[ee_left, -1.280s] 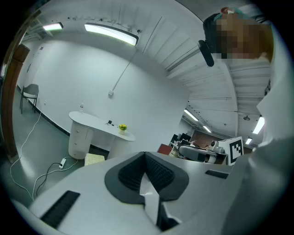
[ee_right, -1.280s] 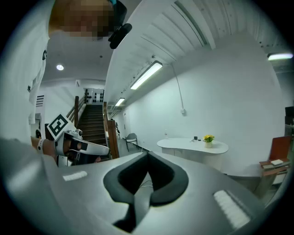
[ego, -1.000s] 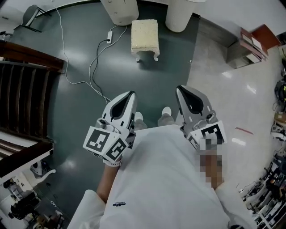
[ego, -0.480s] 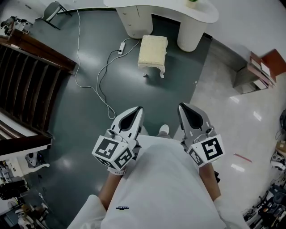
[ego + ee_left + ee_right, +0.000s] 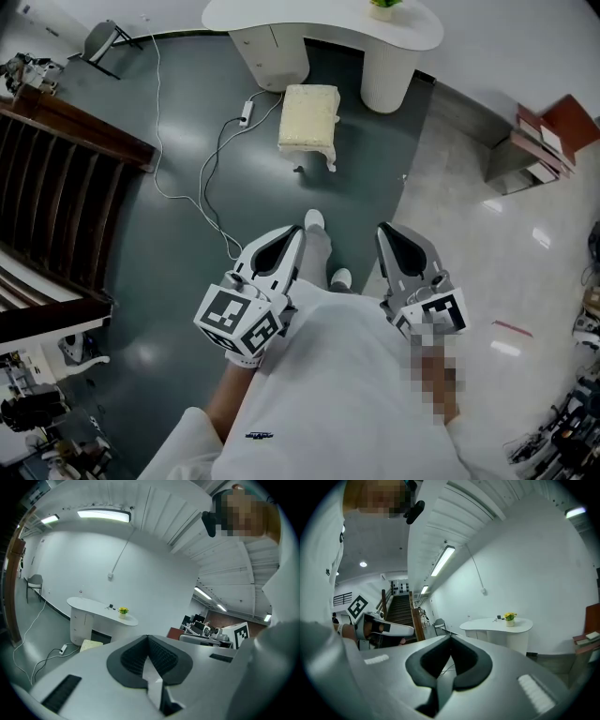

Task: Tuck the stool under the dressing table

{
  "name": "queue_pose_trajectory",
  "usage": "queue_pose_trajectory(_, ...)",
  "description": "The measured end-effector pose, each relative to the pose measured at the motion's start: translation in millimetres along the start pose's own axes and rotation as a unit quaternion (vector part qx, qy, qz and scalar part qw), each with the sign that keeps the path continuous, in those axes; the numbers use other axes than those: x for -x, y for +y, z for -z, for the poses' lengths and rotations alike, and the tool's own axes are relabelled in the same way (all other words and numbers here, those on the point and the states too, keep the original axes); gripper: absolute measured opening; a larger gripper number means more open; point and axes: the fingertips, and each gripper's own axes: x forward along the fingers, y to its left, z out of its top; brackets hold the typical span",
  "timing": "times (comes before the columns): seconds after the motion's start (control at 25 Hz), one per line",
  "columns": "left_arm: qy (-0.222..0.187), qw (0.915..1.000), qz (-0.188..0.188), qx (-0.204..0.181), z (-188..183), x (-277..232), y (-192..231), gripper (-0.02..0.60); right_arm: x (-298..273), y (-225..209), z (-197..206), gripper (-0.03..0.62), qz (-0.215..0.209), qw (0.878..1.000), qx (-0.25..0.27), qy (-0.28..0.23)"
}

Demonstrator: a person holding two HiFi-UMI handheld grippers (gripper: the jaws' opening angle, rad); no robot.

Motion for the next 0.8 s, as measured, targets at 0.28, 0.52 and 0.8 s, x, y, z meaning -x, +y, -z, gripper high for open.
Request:
queue_pose_trajectory(0.28,0.011,0.9995,0.03,0.006,-1.7,-42.2,11.8,0.009,-11.9,-28.8,1.9,-0.002,0.034,0.999,-0.004,0.0)
queue_pose_trajectory(0.52,0.011,0.9992,0.033,0.022,-18.5,-79.7,44.2,0.009,-52.0,-54.3,-6.1,-0.002,0.037,0.999,0.001,0.01)
queue_pose_trajectory(0.8,-0.003,0.9988,0.027,0.041,-61.6,-127.3,97.9,0.009,-130.7,-86.8,-38.3,-0.002,0.027,0.999,0.014,0.019)
